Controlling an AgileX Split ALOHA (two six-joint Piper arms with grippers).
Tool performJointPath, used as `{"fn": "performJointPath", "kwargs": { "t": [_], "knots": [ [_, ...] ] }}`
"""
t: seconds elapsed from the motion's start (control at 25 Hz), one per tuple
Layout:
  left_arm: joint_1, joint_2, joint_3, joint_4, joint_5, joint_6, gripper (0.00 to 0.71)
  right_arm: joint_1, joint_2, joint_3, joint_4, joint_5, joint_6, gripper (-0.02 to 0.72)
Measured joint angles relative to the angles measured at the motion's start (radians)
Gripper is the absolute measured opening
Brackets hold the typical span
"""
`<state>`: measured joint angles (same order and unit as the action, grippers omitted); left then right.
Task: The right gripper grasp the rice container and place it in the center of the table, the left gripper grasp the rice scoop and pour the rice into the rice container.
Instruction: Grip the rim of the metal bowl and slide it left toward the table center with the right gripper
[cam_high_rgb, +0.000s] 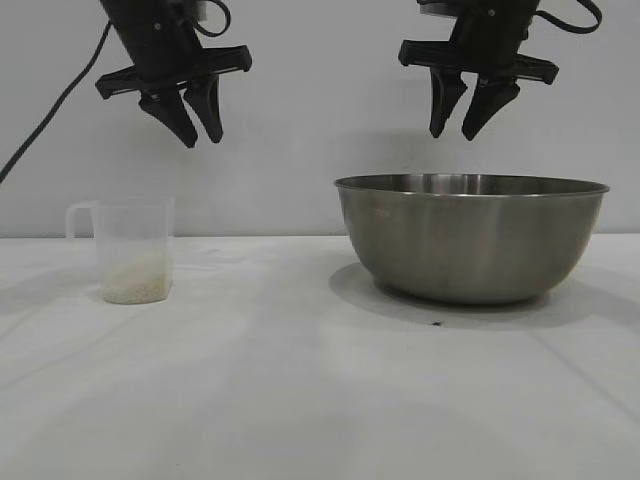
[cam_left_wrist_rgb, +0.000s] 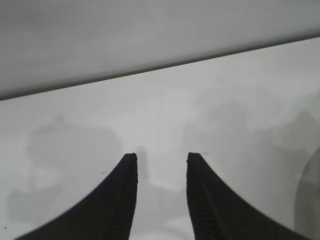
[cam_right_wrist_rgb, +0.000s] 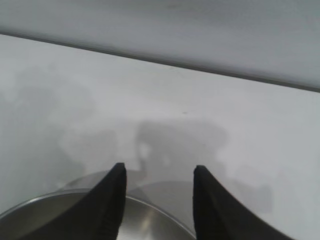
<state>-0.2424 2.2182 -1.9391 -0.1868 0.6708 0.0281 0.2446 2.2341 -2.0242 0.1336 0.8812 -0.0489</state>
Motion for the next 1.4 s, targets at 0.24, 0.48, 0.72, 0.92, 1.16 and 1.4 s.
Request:
{"fn": "performJointPath", "kwargs": {
  "t": [0.24,0.48,0.72,0.92,1.16,1.4],
  "knots": [
    [0.0,0.0,0.0,0.0,0.0,0.0,0.204,0.0,0.0,0.0,0.0,0.0,0.0,0.265],
    [0.0,0.0,0.0,0.0,0.009,0.0,0.204,-0.002,0.0,0.0,-0.002,0.009,0.0,0.265],
    [0.0,0.0,-0.006,0.0,0.012,0.0,0.204,-0.049,-0.037,-0.002,-0.006,0.096,0.024,0.265],
    [0.0,0.0,-0.008,-0.007,0.015,0.0,0.204,-0.084,-0.11,-0.008,-0.041,0.205,0.032,0.265],
    [0.0,0.0,-0.008,-0.011,0.027,0.0,0.204,-0.086,-0.139,0.02,-0.057,0.353,0.03,0.265],
    [0.0,-0.014,-0.008,-0.011,0.031,0.0,0.204,-0.086,-0.139,0.163,-0.09,0.357,0.029,0.265]
  ]
}}
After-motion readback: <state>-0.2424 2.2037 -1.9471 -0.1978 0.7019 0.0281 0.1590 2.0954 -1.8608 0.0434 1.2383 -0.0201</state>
